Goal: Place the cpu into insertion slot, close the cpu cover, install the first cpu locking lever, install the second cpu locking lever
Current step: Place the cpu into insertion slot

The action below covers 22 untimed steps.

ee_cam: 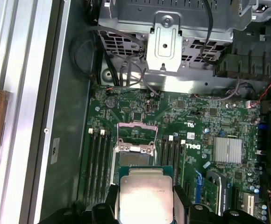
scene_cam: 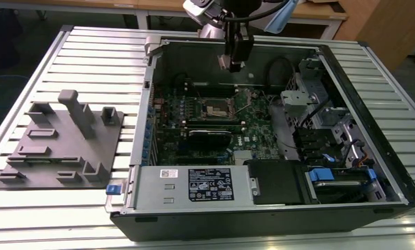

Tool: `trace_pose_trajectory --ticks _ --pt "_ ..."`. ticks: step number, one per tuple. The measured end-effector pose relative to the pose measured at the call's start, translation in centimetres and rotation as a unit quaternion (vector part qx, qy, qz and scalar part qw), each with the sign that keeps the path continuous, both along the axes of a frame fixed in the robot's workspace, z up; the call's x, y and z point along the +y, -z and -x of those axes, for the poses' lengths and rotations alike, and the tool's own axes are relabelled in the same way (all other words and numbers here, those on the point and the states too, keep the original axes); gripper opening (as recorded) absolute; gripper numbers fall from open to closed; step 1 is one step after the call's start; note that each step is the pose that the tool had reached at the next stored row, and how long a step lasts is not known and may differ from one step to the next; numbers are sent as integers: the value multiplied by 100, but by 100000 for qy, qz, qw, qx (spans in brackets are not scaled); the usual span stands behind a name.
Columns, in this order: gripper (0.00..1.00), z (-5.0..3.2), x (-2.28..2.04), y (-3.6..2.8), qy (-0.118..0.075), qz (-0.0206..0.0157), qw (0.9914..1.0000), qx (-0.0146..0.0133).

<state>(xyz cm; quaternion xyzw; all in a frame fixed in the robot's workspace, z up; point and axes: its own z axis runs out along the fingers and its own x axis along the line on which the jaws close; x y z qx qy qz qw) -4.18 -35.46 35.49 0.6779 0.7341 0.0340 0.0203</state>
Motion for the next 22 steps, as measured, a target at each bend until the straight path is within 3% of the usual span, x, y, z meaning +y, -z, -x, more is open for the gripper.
trace_pose_trajectory --ticks 13,15,22 --pt "54 0 0 55 110 47 100000 4" --pt "54 0 0 102 118 42 100000 1" --pt "54 0 0 115 119 40 100000 2"
